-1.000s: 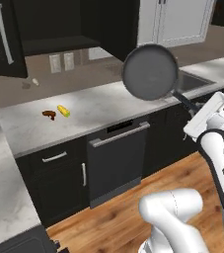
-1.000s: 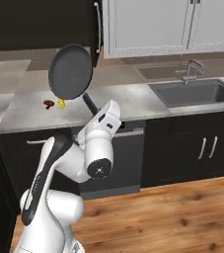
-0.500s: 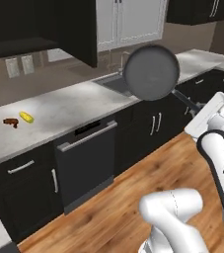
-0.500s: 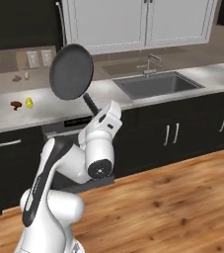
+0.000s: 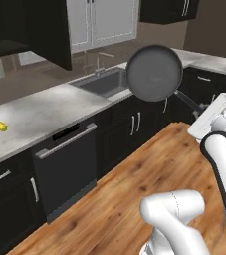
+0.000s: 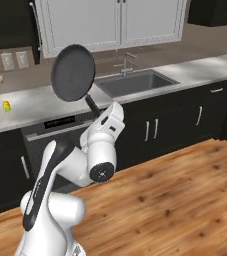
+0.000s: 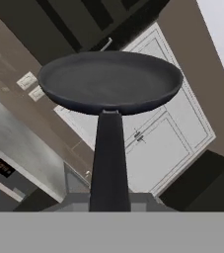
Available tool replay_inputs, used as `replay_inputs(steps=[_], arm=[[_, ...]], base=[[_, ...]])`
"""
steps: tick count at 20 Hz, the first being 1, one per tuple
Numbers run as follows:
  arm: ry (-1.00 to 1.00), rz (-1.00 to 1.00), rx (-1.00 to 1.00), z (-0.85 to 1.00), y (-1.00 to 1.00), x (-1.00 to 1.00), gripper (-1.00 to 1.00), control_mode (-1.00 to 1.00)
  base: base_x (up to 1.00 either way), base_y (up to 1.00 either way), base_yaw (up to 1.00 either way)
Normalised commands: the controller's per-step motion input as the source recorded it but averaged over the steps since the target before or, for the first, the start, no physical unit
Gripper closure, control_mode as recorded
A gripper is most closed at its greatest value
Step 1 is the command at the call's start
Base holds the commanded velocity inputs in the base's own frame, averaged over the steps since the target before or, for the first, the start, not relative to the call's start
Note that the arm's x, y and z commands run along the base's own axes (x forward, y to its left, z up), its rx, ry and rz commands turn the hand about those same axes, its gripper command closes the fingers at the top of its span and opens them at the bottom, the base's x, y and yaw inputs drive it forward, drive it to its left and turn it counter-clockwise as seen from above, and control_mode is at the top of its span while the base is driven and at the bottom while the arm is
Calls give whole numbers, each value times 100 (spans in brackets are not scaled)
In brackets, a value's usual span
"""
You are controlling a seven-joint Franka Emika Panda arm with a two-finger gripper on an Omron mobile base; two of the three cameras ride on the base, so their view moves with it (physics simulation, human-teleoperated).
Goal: Pick the pan from the cabinet and place it on the stove. Then turn on the stove burner for the pan.
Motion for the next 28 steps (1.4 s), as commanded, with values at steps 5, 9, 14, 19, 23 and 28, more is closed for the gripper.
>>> replay_inputs(steps=[5,9,14,19,23,28], arm=[[0,0,0,0,0,0,100,100],[0,0,0,0,0,0,100,100],[0,0,0,0,0,0,100,100],[0,0,0,0,0,0,100,100],[0,0,0,0,0,0,100,100],[0,0,0,0,0,0,100,100]], base=[[3,-84,0],[5,-91,9],[4,-90,4],[7,-80,-27],[2,-67,-35],[0,-55,-39]])
